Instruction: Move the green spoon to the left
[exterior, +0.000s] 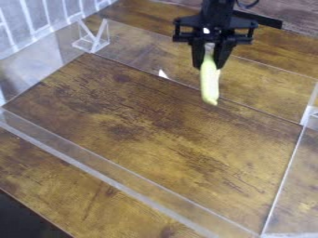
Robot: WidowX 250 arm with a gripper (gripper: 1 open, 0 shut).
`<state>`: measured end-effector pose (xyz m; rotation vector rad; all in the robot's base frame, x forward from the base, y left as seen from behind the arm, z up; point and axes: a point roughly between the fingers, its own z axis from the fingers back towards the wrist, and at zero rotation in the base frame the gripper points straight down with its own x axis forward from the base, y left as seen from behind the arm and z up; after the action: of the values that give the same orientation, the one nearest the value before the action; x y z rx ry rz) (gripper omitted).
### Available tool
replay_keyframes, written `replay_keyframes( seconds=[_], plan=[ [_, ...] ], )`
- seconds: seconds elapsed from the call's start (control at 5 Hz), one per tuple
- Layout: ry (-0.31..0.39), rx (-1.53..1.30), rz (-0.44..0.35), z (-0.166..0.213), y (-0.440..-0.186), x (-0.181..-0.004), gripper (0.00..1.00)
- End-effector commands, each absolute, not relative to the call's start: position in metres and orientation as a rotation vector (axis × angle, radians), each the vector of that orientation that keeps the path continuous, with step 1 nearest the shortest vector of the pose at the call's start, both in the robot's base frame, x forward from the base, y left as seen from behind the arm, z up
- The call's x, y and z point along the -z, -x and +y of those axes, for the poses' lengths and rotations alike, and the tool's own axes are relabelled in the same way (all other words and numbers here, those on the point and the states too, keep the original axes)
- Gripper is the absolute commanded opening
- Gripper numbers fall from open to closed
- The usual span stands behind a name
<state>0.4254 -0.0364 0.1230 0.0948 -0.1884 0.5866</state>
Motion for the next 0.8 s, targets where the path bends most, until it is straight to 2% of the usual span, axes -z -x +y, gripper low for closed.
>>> replay_keyframes(
  seconds=[0.0, 0.2, 0.6],
  plan=[
    [-0.064, -0.646, -0.286, -0.011, -0.429, -0.17, 0.0],
    [-0.081, -0.683, -0.294, 0.003, -0.432, -0.177, 0.0],
    [-0.104, -0.713, -0.311, 0.009, -0.444, -0.162, 0.0]
  ],
)
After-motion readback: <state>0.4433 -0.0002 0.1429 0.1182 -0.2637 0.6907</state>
